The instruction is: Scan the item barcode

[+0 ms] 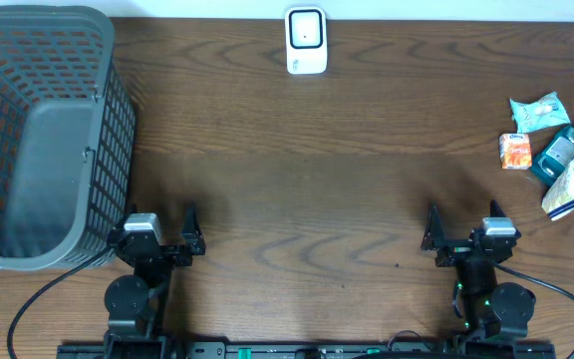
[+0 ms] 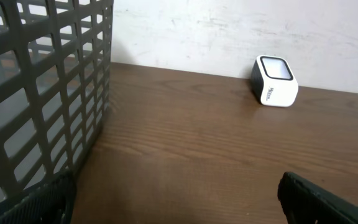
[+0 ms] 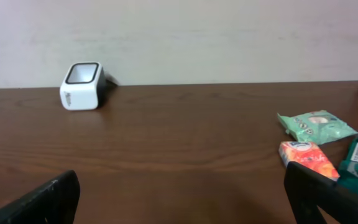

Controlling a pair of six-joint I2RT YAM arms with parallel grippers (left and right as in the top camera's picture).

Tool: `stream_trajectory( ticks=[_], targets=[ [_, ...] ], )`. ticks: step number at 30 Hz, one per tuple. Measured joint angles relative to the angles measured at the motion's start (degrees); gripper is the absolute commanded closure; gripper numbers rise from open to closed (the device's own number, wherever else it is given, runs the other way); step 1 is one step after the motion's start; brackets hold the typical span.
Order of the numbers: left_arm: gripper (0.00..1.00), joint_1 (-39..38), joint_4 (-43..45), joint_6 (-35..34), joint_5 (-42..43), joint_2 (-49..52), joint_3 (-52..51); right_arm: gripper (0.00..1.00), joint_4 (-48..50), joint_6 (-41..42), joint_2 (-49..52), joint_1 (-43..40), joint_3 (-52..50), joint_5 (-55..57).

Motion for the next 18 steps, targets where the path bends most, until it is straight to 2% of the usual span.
stream_trajectory(
  ticks=[18],
  targets=[
    [0.02, 0.0, 0.0, 0.0, 0.0, 0.0, 0.0, 0.01, 0.0, -0.6, 0.0, 0.0, 0.0, 0.4]
  ],
)
